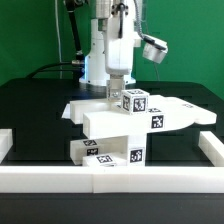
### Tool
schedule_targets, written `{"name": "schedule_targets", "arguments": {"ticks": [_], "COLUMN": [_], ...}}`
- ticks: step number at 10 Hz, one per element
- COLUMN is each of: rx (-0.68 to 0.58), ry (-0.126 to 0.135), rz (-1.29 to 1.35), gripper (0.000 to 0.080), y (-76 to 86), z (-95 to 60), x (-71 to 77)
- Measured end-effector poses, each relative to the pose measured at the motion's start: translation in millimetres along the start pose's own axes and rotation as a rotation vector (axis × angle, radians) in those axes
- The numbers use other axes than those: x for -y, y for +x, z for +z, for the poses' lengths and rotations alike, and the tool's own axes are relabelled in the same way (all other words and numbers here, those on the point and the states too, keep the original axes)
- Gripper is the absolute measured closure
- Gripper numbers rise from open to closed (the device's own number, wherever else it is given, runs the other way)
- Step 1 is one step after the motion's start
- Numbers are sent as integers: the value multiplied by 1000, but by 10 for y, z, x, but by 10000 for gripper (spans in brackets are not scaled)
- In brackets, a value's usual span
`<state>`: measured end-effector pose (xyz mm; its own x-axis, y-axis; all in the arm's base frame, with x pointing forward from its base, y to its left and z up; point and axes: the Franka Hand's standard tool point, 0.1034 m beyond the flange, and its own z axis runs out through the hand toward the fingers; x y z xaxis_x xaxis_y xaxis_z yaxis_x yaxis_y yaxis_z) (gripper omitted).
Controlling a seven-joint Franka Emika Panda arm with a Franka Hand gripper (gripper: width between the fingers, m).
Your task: Assemble chair
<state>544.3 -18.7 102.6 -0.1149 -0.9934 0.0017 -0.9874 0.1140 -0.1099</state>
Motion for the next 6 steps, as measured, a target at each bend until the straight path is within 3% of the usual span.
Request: {"name": "schedule_targets", "arguments": {"ticks": [6], "rx": [44], "ry": [7], "rz": [399], "gripper": [523], "y": [-9], "z": [11], "x": [-1]}}
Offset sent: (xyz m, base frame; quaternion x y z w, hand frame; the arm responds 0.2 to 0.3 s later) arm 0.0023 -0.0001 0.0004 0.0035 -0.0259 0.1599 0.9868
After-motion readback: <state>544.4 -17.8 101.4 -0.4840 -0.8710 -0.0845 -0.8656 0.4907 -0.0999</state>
